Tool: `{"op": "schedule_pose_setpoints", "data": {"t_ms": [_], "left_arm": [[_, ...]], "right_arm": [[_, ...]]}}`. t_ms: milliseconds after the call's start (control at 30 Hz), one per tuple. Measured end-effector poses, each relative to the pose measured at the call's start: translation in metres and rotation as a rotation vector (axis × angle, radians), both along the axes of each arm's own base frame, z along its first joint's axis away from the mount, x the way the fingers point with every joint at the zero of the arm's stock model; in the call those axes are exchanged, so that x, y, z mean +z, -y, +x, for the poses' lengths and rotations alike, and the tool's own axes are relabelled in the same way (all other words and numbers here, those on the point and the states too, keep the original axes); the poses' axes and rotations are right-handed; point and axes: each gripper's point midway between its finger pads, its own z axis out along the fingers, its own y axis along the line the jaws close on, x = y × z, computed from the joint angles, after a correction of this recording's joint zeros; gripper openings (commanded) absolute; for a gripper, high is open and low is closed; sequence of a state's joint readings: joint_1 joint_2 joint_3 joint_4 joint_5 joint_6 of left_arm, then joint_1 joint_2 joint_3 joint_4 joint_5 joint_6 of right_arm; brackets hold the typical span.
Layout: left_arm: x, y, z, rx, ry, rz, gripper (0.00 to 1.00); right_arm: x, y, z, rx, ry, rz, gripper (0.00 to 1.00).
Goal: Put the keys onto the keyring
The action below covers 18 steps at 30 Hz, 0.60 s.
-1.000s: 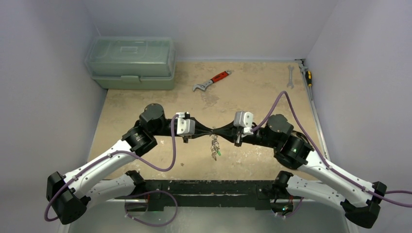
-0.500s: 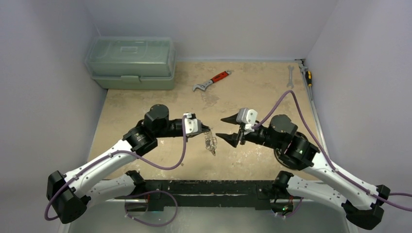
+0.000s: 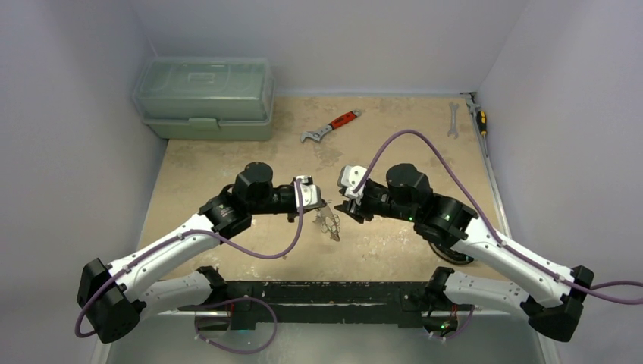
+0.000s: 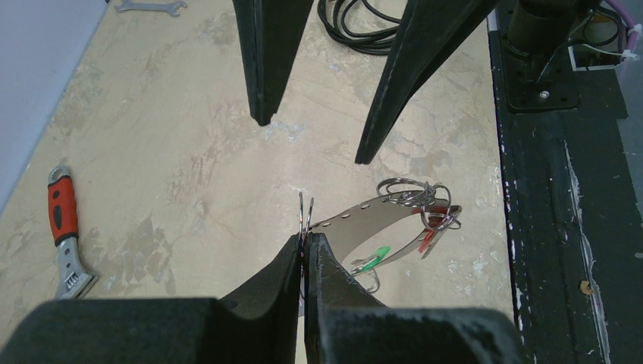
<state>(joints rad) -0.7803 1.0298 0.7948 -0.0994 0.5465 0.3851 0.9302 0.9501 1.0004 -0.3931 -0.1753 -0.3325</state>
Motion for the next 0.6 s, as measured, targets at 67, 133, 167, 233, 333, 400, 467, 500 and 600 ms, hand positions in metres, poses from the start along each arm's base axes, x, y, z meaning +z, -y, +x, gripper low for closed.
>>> {"op": "schedule_pose_setpoints", "data": {"t_ms": [67,133,167,233,333,400,467,500,600], "left_arm": [[0.0,0.0,0.0,-0.001,0.0,0.0,0.0],[0.0,0.0,-0.001,-0.003,-0.001,-0.001,0.0],[0.0,0.0,-0.001,-0.004,-0.001,-0.001,0.0],[0.0,0.001,-0.001,-0.007,-0.002,-0.002,0.0],[0.0,0.001,-0.002,-0.011,-0.003,-0.003,0.0],[0.0,0.001,-0.002,-0.011,-0.003,-0.003,0.0],[0.0,0.001,-0.003,-0.013,-0.004,-0.003,0.0],[0.0,0.001,-0.003,-0.015,-0.005,-0.004,0.0],[0.0,0.001,-0.004,-0.019,-0.007,-0.005,0.0]], "right_arm": [[-0.005,-0.001,0.001,0.004,-0.003,-0.02,0.4],[-0.008,-0.003,0.002,0.01,-0.001,-0.032,0.39],[-0.008,-0.004,0.003,0.014,0.001,-0.035,0.39],[-0.007,-0.007,0.003,0.026,0.003,-0.034,0.38],[-0.006,-0.011,0.003,0.045,0.004,-0.03,0.36],[-0.008,-0.014,0.002,0.06,0.0,-0.031,0.35],[-0.01,-0.016,0.001,0.071,-0.005,-0.034,0.32],[-0.011,-0.018,0.001,0.076,-0.008,-0.036,0.3],[-0.015,-0.021,0.0,0.093,-0.017,-0.041,0.25]]}}
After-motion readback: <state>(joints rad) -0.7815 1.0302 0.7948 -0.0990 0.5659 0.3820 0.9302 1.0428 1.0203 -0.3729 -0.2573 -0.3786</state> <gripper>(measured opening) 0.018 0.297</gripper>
